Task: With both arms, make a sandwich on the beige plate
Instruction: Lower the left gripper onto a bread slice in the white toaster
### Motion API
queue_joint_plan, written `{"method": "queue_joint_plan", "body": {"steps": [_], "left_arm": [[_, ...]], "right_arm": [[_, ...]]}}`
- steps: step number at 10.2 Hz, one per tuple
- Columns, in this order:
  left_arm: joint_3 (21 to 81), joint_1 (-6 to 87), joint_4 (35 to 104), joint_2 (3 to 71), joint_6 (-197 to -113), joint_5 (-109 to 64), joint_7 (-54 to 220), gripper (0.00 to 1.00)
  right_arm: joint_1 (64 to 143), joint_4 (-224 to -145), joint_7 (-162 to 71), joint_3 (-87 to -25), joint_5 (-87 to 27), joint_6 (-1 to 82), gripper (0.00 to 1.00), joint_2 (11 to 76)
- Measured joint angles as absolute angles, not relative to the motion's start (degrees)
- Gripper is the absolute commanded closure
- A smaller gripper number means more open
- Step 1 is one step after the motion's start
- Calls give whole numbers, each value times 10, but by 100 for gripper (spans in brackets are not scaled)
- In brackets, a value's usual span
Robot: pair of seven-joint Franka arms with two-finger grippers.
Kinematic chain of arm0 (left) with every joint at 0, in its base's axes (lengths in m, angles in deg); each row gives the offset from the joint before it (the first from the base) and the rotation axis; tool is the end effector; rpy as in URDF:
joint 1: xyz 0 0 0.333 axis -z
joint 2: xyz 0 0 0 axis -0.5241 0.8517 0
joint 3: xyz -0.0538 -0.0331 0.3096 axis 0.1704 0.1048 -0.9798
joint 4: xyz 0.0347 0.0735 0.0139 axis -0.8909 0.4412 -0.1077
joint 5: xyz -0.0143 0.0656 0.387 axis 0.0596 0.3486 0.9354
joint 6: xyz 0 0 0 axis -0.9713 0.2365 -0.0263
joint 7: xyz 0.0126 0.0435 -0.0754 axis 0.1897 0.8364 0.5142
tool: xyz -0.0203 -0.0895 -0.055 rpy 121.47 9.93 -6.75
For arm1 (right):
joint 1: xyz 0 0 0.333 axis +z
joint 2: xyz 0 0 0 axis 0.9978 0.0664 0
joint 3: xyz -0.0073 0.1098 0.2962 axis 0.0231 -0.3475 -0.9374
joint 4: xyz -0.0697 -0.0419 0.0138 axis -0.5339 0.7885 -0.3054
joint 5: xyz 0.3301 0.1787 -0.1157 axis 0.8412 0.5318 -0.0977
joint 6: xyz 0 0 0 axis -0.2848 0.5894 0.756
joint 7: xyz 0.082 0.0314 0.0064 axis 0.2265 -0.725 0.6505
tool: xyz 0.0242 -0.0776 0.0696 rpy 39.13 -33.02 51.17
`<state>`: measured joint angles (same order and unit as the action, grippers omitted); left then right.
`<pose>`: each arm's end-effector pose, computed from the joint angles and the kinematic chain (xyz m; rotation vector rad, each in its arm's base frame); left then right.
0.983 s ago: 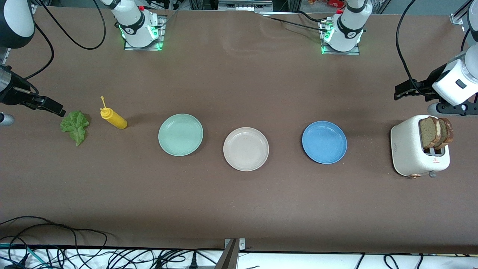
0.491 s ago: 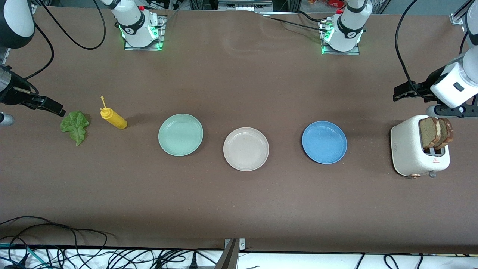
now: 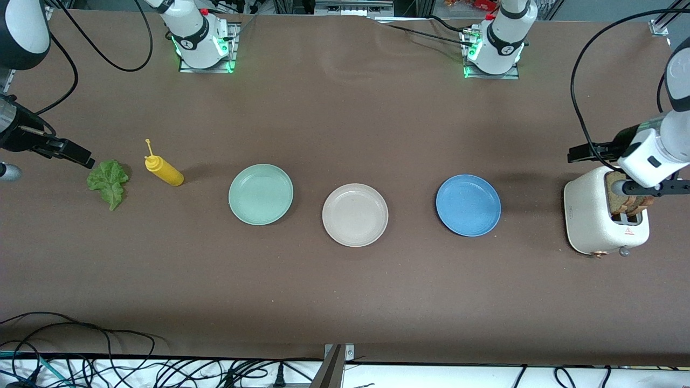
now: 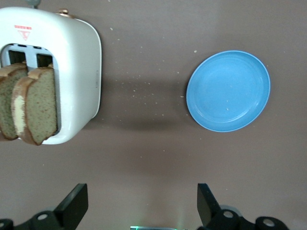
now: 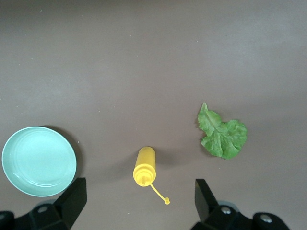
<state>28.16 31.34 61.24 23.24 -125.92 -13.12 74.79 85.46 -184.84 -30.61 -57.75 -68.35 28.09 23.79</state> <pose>0.5931 0.0458 0.4974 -3.1070 -0.0767 0.4086 0.5814 -0.0442 0.5352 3.0981 -0.3738 0.0188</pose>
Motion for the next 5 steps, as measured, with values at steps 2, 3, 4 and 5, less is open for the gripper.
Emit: {"method": "queue_joint_plan", "body": {"steps": [2,3,4,5], "left_arm": [[282,301,610,238,-1270,-95,702,0],[281,291,610,244,-1283,-91,681,0],[281,277,611,254,-1298,-91,660,0],[281,265,611,265,-1314,-91,644,0]], "right_arm": [[854,-1848,-306,-577,-683,281,0,238],[854,-1848,-306,-577,-683,281,0,238],[854,-1848,-306,-577,-683,281,0,238],[854,-1848,-306,-577,-683,281,0,238]]}}
